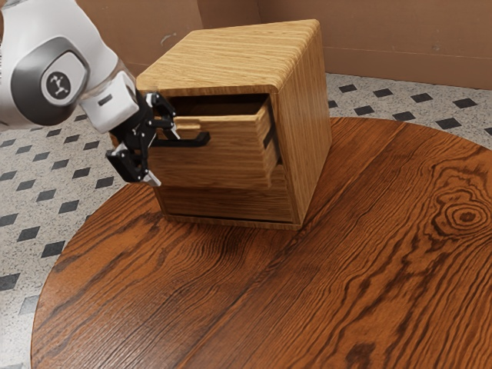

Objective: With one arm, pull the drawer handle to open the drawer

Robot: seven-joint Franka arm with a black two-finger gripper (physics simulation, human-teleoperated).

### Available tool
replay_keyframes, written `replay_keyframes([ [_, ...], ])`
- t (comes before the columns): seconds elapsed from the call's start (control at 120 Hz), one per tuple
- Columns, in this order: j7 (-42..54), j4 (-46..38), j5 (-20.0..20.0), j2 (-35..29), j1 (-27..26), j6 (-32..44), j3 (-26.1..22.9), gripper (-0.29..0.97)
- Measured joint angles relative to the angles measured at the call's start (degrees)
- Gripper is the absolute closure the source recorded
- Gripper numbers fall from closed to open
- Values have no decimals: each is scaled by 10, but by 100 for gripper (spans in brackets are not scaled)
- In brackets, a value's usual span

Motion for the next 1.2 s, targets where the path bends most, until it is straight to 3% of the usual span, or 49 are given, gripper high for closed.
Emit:
replay_keyframes([
  [0.325, 1, -34, -7, -39, -2, 8, 8, 4],
  [0.933, 2, -136, -35, -140, -6, 23, 17, 1],
  [1.2, 2, -136, -44, -152, -7, 25, 19, 0],
])
